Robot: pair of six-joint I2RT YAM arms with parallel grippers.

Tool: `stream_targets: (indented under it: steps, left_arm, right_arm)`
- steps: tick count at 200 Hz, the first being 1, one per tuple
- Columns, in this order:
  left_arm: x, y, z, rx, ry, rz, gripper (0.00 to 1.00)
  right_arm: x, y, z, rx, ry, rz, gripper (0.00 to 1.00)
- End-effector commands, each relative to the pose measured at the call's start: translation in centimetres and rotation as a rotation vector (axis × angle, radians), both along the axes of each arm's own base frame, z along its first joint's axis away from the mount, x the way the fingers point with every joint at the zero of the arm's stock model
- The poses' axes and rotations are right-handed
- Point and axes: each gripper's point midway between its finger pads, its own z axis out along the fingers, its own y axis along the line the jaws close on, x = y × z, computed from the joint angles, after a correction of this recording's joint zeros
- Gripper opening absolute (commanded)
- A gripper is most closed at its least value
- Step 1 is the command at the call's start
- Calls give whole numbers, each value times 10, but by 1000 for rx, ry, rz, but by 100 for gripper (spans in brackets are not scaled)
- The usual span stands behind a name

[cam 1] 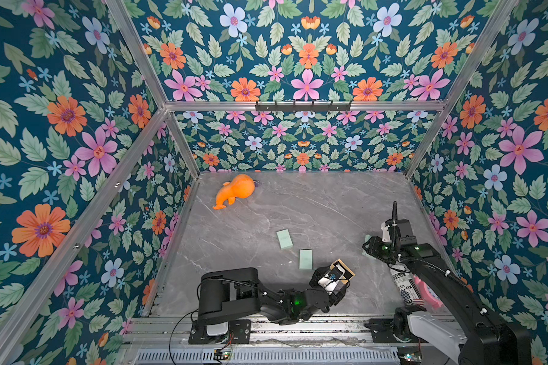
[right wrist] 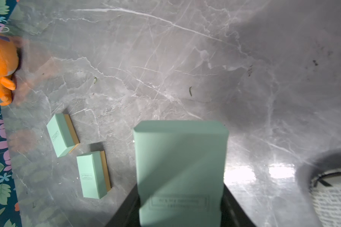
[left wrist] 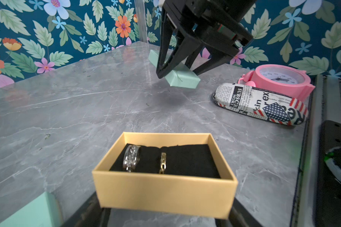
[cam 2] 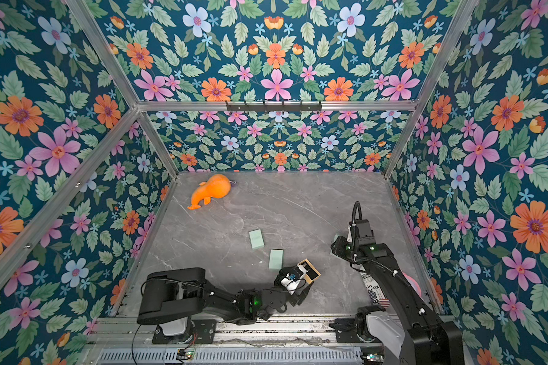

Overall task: Take the rings out of the lift-off lid box
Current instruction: Place the lid at the center of the board.

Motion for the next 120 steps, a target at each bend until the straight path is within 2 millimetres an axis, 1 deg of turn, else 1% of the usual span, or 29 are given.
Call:
stream_targets:
  steps: [1, 40, 55, 85, 120]
  left_arm:
    - [8, 3, 12, -114, 4, 111, 49]
    - [19, 11, 2, -162, 28, 229, 50]
    - [21, 9, -4, -160, 38, 254, 49]
    - [25, 4, -22, -139, 74, 306, 51]
    - [27, 0, -41, -136, 119, 345, 52]
  right_arm:
    - [-3, -3, -10, -15, 42, -17, 17]
    - [-3, 2, -24, -1, 90, 9, 17]
    - [-2, 5, -27, 11, 102, 24, 18]
    - [-3, 13, -37, 39, 146, 55, 19]
    - [-5, 15, -45, 45, 180, 68, 19]
